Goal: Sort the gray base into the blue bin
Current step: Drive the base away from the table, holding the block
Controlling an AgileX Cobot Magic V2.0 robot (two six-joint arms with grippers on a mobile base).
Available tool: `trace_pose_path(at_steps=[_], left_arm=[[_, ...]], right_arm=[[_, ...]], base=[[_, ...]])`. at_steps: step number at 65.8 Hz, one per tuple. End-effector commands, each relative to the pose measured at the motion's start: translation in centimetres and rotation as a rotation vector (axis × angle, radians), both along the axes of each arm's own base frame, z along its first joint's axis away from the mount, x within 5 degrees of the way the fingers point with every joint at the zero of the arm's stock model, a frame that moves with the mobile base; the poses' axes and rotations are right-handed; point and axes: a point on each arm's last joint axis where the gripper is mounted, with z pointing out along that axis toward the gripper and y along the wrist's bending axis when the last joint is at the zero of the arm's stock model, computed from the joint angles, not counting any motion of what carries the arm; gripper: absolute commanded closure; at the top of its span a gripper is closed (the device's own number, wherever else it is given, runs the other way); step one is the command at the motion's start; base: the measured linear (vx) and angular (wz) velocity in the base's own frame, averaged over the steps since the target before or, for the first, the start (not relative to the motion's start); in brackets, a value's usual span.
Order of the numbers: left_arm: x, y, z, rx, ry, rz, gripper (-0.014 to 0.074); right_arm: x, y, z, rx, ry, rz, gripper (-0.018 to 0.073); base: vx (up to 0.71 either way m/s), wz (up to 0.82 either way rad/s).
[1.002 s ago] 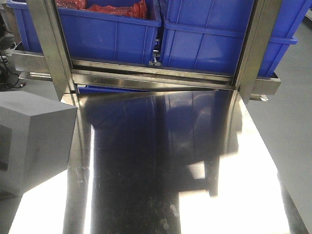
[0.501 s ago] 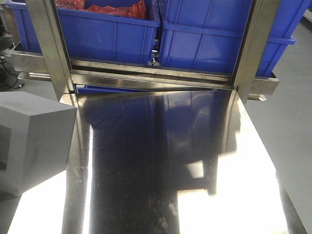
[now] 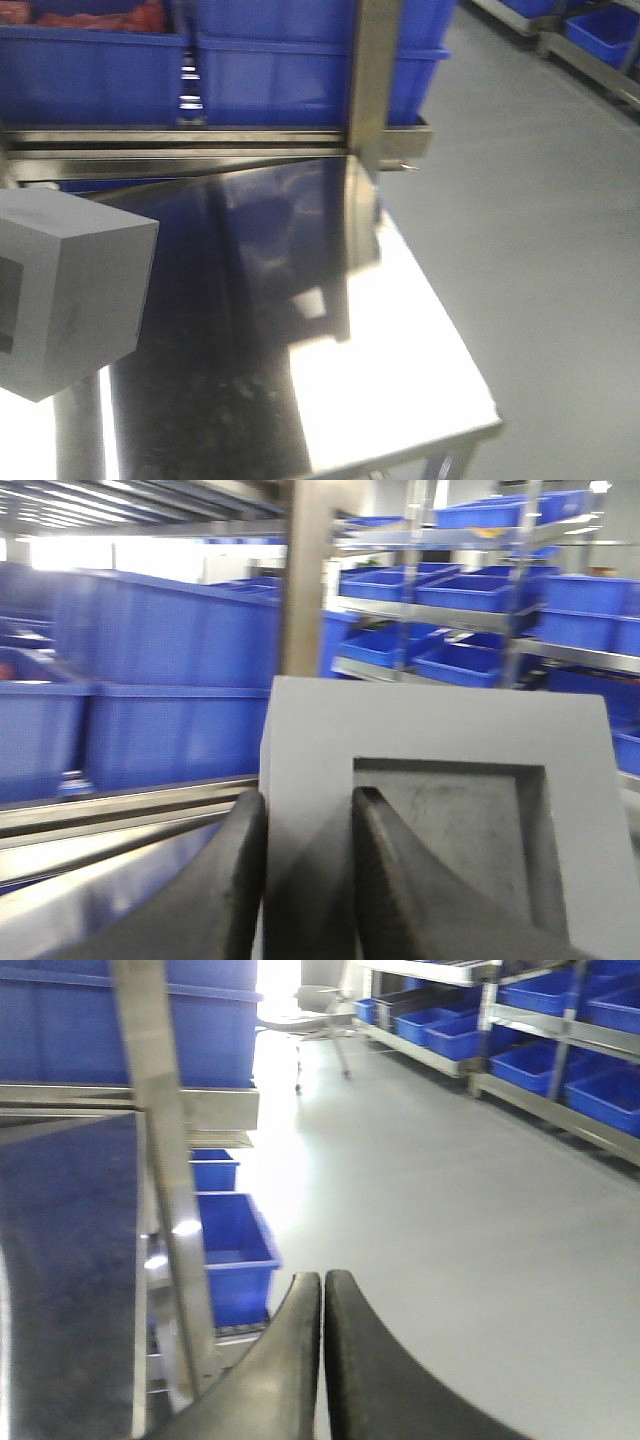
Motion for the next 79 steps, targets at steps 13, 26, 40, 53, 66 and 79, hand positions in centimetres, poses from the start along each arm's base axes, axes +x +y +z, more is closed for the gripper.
trace_pose_path(at_steps=[13, 26, 40, 53, 66, 79], left_arm=[[-0.11, 0.25, 1.89, -0.075, -0.105, 0.016, 0.0604], [-0.11, 0.25, 1.89, -0.075, -0.105, 0.016, 0.0604], [-0.11, 0.25, 1.89, -0.075, -0.105, 0.016, 0.0604], [-0.11, 0.25, 1.89, -0.075, -0.105, 0.016, 0.0604], [-0.11, 0.25, 1.89, -0.075, -0.105, 0.016, 0.0604], [-0.11, 0.25, 1.89, -0.075, -0.105, 0.016, 0.0604]], right_arm=[[0.1, -0.03, 0.63, -0.023, -0.069, -0.001, 0.0564], [0.1, -0.03, 0.63, -0.023, -0.069, -0.001, 0.0564], [0.1, -0.03, 0.63, -0.023, -0.069, -0.001, 0.0564], [0.1, -0.03, 0.63, -0.023, -0.069, -0.001, 0.0564], [0.1, -0.03, 0.63, -0.023, -0.069, -0.001, 0.0564], [0.1, -0.03, 0.63, -0.023, -0.069, -0.001, 0.0564]], base=[[-0.14, -0.66], [-0.12, -0.75], [-0.07, -0.72], [0.0, -0.66], [0.05, -0.69], [0.09, -0.75]])
